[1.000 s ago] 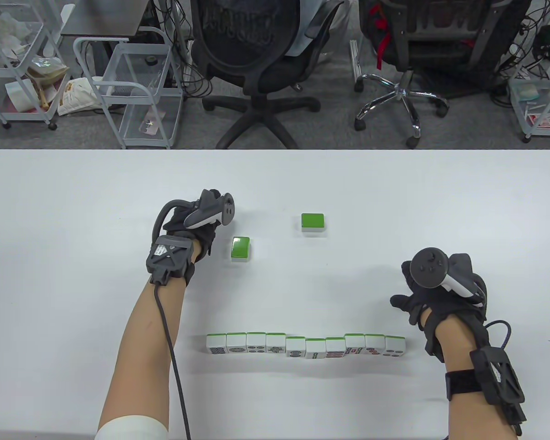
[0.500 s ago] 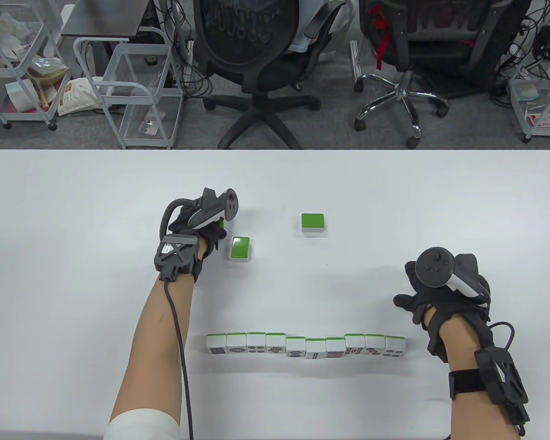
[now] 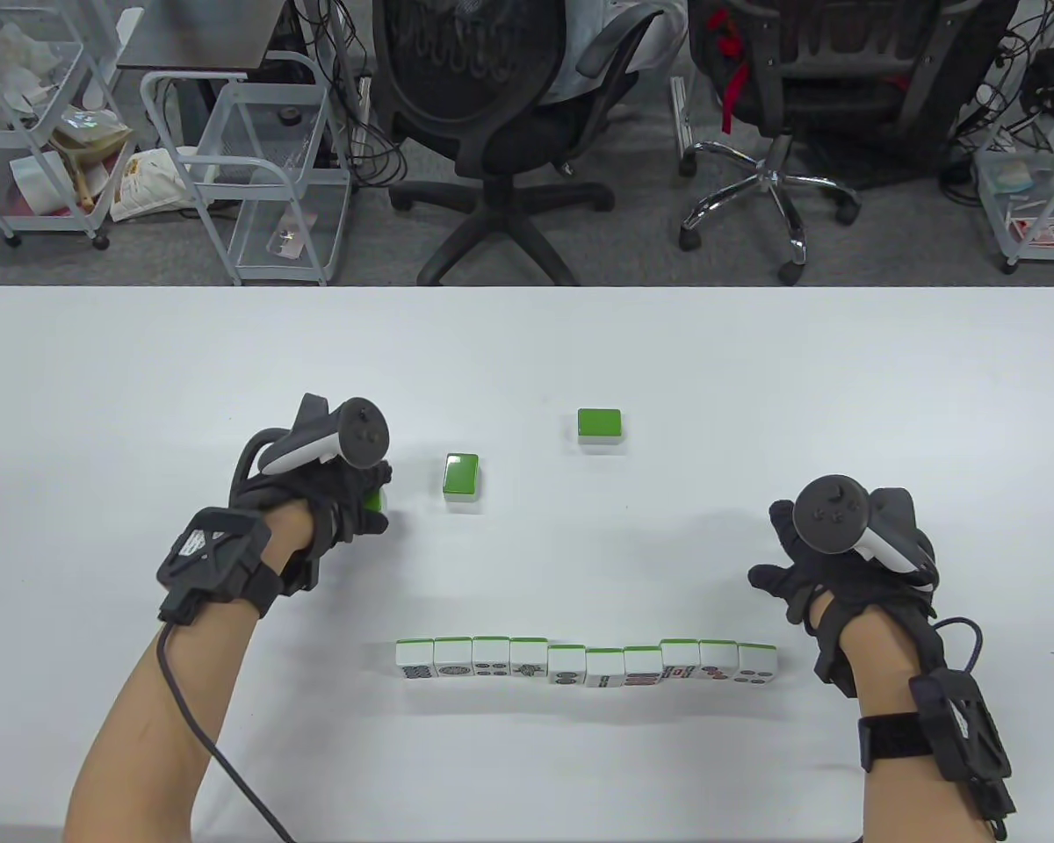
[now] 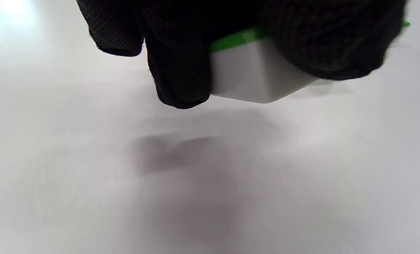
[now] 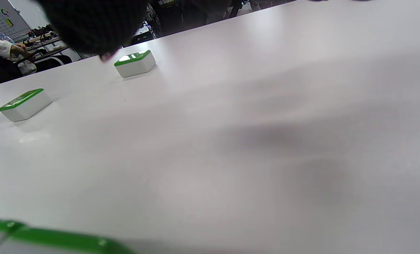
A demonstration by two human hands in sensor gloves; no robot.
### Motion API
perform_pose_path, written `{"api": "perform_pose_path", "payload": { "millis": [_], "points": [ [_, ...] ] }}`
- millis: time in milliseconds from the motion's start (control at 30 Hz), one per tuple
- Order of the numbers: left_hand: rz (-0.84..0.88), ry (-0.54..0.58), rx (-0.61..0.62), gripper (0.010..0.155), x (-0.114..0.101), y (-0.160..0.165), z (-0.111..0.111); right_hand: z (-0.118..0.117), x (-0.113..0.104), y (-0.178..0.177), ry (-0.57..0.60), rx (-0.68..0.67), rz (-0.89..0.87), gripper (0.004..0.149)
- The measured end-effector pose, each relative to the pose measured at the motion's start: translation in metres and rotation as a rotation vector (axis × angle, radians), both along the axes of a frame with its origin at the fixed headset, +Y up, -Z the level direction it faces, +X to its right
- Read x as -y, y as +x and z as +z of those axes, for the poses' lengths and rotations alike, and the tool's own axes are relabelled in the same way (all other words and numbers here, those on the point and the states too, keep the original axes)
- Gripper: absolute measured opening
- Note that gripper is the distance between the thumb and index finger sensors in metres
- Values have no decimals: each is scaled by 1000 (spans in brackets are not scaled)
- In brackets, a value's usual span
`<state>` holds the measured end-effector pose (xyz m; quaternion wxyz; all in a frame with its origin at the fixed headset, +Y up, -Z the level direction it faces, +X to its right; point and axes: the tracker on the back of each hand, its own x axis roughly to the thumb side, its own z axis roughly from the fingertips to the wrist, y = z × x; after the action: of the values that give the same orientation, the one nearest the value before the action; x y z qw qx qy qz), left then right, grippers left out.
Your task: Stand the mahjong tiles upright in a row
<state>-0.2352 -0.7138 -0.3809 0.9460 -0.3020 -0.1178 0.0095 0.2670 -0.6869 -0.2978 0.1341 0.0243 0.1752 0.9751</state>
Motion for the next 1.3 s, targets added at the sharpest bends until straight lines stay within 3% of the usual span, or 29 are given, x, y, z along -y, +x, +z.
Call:
{"api": "perform_pose_path", "payload": {
  "millis": [167,367,467,800,1033,1200,1300],
  "points": [
    [74,-232,112,80,5,-1,54,1,2,-2,-8,-5,-5,84],
    [153,-310,178,80,20,9,91,2,3,-2,-23,-2,-17,84],
    [154,-288,191,80,27,15,98,3,4,-2,-31,-3,-20,84],
    [206,-187,138,71,32,14,92,3,9,-3,-74,-6,-22,84],
    [187,-179,122,79,25,8,86,4,6,-4,-62,-14,-25,84],
    [112,151,37,85,-22,15,52,3,3,-4,-41,-15,-25,84],
    [51,229,53,87,-33,40,27,4,3,-4,-44,-10,-22,84]
  ]
}}
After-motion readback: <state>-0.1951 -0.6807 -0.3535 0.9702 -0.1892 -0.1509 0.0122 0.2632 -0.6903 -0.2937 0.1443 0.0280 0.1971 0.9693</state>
